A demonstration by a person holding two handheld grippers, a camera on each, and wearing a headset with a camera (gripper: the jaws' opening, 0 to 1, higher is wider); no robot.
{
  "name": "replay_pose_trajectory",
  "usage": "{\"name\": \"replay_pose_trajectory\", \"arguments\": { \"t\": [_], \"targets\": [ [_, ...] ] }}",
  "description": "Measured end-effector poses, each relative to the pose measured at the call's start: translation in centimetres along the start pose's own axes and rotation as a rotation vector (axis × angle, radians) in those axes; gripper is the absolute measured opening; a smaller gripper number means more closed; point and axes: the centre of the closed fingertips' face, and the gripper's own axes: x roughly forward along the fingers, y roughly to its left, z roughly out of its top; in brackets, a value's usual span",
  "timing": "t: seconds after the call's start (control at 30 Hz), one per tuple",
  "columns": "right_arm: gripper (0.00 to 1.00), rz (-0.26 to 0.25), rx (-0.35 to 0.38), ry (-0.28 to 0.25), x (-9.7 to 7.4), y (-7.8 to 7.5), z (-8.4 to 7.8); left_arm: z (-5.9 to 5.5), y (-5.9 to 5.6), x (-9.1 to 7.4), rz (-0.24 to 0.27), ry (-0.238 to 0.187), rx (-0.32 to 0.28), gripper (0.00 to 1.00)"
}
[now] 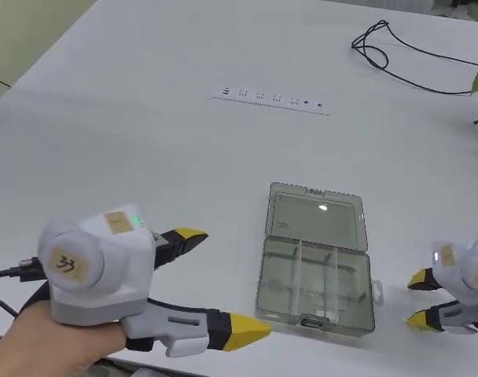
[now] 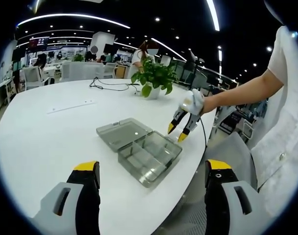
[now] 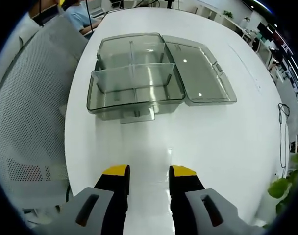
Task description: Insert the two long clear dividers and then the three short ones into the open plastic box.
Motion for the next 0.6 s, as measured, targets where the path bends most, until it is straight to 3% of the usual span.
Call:
{"name": "replay_pose_trajectory", "arguments": {
  "t": [0.27, 0.6],
  "targets": [
    [0.33, -0.088, 0.044, -0.076, -3.2, -0.5, 2.0, 0.7, -0.3, 0.2, -0.013, -0.008, 0.010, 0.90],
    [0.33, -0.177, 0.049, -0.175, -8.4, 0.1, 6.3, 1.7, -0.6, 0.5, -0.034, -0.016, 0.016, 0.89]
  ]
}}
